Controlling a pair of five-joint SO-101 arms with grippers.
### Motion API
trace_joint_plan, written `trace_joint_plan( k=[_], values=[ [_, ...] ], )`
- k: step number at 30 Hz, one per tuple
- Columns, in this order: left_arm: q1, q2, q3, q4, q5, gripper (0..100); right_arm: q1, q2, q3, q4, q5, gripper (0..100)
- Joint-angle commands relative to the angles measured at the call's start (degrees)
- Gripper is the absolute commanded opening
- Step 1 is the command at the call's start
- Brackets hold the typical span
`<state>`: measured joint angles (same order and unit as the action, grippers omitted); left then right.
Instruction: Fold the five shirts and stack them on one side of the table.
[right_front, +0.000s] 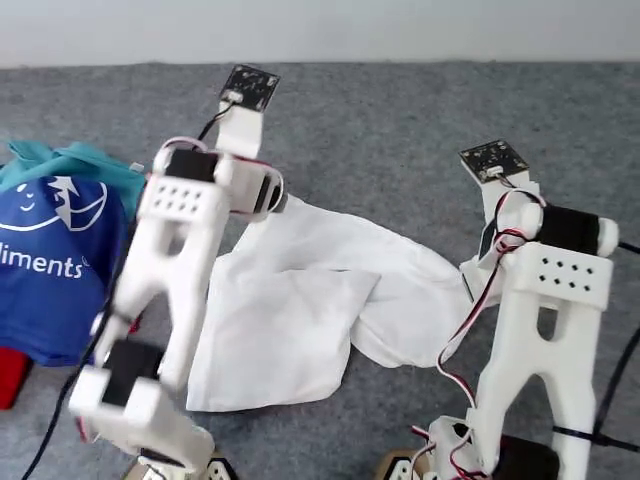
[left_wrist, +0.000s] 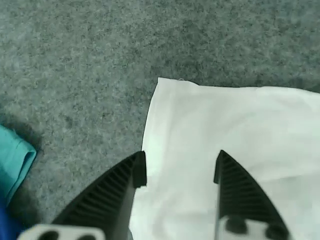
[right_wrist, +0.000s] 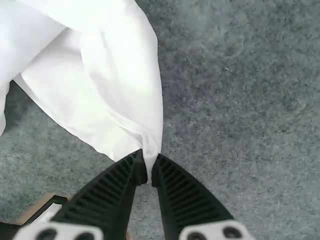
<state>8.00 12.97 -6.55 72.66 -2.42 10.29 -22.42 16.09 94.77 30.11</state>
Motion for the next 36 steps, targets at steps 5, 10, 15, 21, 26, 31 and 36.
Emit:
trace_joint_plan(
  k=[5, 10, 15, 21, 26, 31, 36],
  values=[
    [-0.18, 21.19, -21.41, 0.97, 0.35, 23, -1.89, -1.36, -0.35, 0.48, -0.88, 1.0],
    [-0.53, 34.81, -37.32, 5.98, 0.35, 23, -1.98, -1.36, -0.35, 0.48, -2.81, 1.0],
    [-1.23, 47.30, -55.60, 13.27, 0.35, 23, -1.98, -1.36, -0.26, 0.48, -2.90, 1.0],
    [-1.93, 58.99, -75.21, 20.13, 0.35, 23, -1.98, -1.36, -0.26, 0.48, -2.90, 1.0],
    [-1.14, 62.68, -81.10, 24.62, 0.00, 22, -1.98, -1.36, -0.26, 0.48, -2.90, 1.0],
    [1.14, 63.12, -80.40, 27.87, -2.64, 17, -1.98, -1.36, -0.26, 0.40, -2.90, 1.0],
    [1.85, 62.59, -78.02, 27.87, -4.48, 8, -1.98, -1.36, -0.26, 0.40, -2.90, 1.0]
  ],
)
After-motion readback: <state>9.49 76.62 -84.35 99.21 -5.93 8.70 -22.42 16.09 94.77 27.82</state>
